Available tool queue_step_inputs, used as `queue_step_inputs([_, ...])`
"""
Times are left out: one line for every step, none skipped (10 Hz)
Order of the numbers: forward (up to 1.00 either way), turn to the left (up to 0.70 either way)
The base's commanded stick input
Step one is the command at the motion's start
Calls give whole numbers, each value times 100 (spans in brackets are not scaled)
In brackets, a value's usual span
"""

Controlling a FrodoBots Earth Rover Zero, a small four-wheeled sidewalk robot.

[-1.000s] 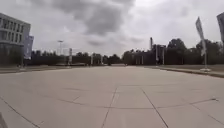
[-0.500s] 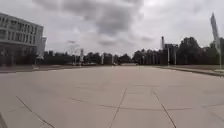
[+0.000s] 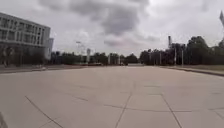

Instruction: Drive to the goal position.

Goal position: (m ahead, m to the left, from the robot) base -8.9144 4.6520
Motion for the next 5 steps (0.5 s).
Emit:
queue_step_inputs([6,24])
queue_step_inputs([6,24])
queue_step_inputs([6,25])
queue_step_inputs([6,25])
queue_step_inputs([6,24])
